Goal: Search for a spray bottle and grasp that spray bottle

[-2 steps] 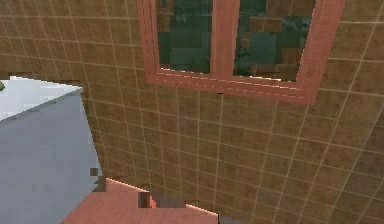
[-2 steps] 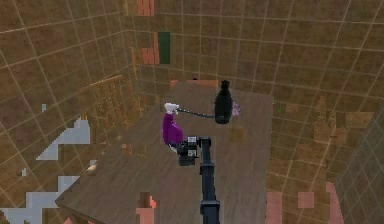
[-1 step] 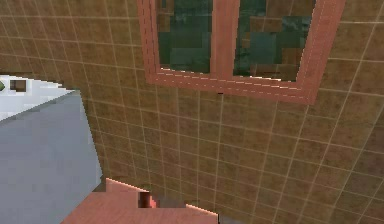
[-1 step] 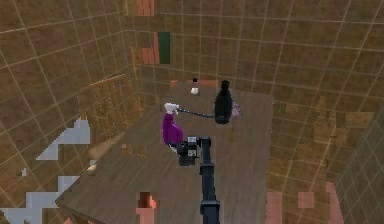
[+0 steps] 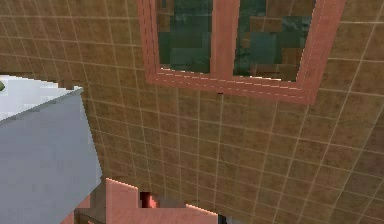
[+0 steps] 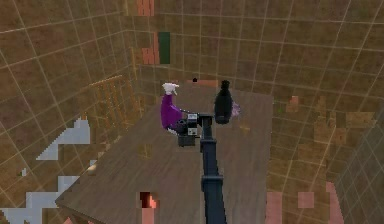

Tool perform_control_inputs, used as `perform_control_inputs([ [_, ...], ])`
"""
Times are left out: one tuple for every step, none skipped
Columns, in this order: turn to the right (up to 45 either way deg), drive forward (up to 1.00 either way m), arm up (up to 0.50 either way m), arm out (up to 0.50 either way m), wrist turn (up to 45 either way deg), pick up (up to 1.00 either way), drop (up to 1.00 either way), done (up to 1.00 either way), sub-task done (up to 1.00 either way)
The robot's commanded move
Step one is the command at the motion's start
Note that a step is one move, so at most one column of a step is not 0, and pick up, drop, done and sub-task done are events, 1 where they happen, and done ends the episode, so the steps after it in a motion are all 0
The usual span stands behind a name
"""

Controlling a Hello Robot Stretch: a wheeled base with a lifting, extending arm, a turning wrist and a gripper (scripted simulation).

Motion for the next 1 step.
perform_control_inputs([
  [0.0,0.00,0.00,0.00,0.0,0.00,0.00,1.00,0.00],
])
